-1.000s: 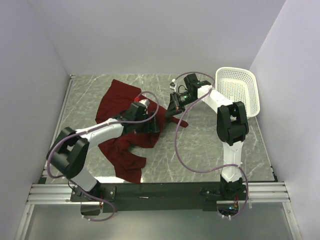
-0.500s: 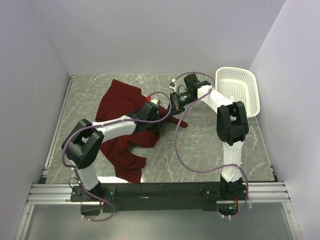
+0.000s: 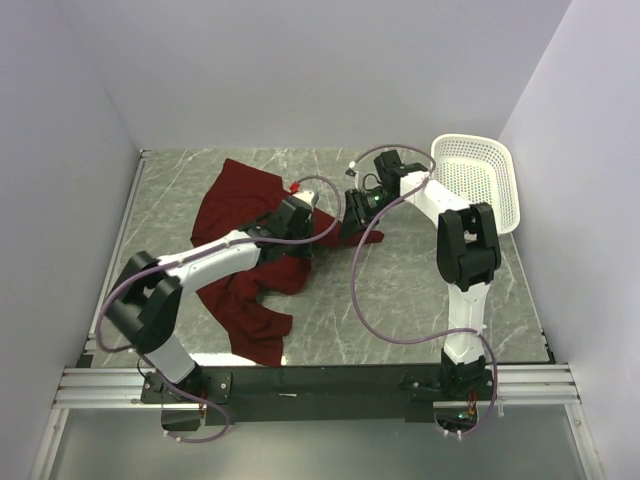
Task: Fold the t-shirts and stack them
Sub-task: Flatten the tshirt out
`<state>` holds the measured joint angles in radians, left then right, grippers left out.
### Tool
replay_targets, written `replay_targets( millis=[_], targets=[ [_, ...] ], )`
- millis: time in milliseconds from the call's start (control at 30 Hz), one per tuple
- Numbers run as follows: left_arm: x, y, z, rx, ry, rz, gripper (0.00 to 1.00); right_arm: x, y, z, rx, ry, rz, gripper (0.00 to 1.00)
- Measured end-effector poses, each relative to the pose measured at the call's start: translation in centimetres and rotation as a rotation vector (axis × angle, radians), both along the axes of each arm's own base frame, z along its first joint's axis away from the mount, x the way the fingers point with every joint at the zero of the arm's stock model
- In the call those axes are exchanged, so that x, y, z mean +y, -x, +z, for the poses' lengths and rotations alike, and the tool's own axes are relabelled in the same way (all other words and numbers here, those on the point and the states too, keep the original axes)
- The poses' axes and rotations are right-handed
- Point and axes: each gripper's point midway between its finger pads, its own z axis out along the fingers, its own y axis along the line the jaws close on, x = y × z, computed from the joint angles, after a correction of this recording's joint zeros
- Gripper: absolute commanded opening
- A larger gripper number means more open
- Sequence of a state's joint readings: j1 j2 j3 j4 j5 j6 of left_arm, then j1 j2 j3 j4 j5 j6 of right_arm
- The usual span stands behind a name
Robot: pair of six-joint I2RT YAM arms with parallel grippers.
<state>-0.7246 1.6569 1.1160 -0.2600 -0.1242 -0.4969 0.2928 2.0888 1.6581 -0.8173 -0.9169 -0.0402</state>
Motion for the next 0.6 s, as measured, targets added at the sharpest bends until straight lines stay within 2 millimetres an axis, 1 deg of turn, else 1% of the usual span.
replay_targets(
  millis=[33, 133, 167, 233, 300, 333, 467, 600],
  targets=[
    [0.2, 0.1, 0.8, -0.014, 0.001, -0.012, 0.0, -0.5, -0.1, -0.3, -0.016, 0.016, -0.001, 0.37],
    [0.8, 0.4, 3.1, -0.057, 0.007, -0.047, 0.0, -2.1, 0.4, -1.3, -0.039, 0.07, -0.003, 0.38],
    [1.0, 0.6, 3.8, -0.066, 0.01, -0.059, 0.01, -2.5, 0.5, -1.6, -0.045, 0.087, -0.004, 0.38],
    [1.2, 0.9, 4.3, -0.07, 0.013, -0.076, 0.0, -3.0, 0.3, -2.0, -0.059, 0.11, -0.006, 0.38],
    [1.3, 1.2, 4.4, -0.058, 0.014, -0.096, 0.0, -3.2, 0.2, -2.4, -0.07, 0.129, -0.008, 0.4],
    [1.2, 1.5, 4.2, -0.047, 0.015, -0.107, 0.0, -3.3, 0.2, -2.6, -0.069, 0.136, -0.008, 0.45],
    [1.0, 2.5, 3.9, -0.011, 0.021, -0.145, 0.0, -3.6, 0.7, -3.4, -0.079, 0.153, 0.02, 0.54],
    [0.8, 3.0, 3.8, 0.013, 0.038, -0.171, 0.01, -3.7, 2.2, -4.3, -0.085, 0.168, 0.073, 0.54]
  ],
)
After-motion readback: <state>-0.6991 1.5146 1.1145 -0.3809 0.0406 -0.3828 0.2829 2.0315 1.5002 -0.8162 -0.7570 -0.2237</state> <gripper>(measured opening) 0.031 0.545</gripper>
